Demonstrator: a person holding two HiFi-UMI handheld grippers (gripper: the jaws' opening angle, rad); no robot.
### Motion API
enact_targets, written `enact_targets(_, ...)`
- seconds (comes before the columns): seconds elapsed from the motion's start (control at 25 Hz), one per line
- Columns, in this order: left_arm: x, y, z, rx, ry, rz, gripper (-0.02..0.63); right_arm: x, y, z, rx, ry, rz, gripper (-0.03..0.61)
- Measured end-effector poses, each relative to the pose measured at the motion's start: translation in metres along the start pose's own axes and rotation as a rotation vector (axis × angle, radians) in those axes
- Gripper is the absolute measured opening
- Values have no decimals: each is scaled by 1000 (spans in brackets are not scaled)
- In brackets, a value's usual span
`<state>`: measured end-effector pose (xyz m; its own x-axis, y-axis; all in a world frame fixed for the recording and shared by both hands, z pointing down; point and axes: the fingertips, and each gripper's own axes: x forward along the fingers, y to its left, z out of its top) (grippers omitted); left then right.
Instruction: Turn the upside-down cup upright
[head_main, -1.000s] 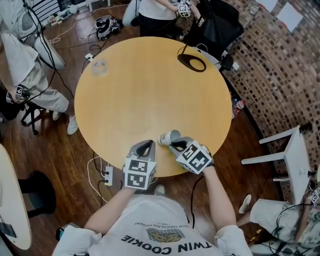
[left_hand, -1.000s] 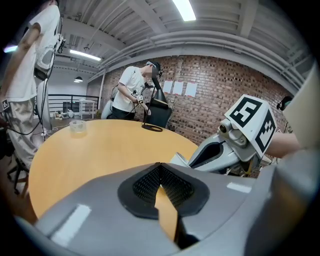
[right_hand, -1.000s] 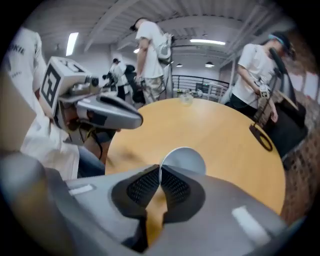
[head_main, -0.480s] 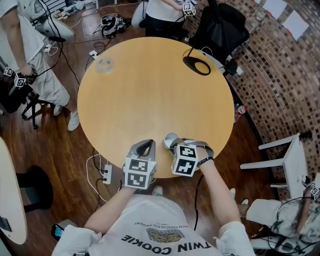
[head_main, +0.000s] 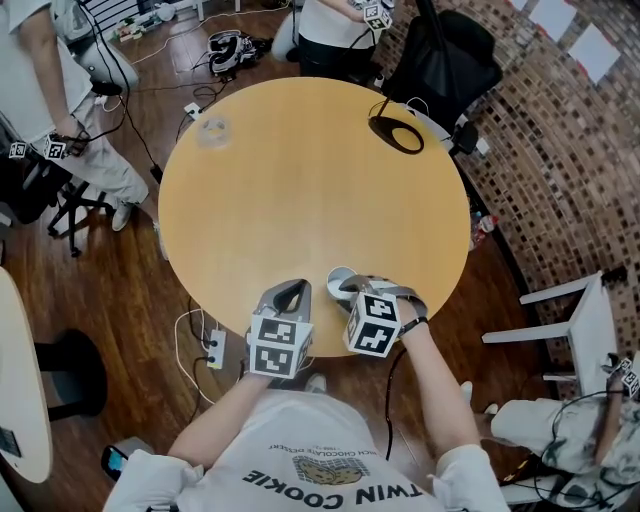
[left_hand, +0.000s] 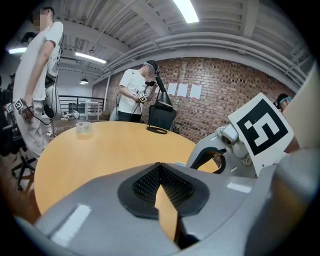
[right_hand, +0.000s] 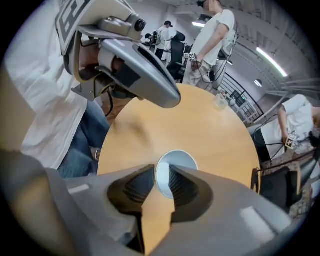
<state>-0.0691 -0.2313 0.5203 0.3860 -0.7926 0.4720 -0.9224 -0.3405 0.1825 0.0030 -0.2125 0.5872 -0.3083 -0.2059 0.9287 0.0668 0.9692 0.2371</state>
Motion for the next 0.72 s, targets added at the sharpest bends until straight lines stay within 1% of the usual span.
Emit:
enact_targets(0.2,-5,-14,2,18,-7,17,6,-25,-6,9,70,-123,-105,83)
enact_targets(0.48,-19,-50,6,14,-35,60,6,-69,1,9,183,-293,-200,83)
enact_targets(0.64,-33,-76,5,16,-60,89,6,-97,5,2,352,-409,-292,83)
enact_targets(0.72,-39,-87,5,23,-70,101,6,-106,9,0,435,-465,-310,83)
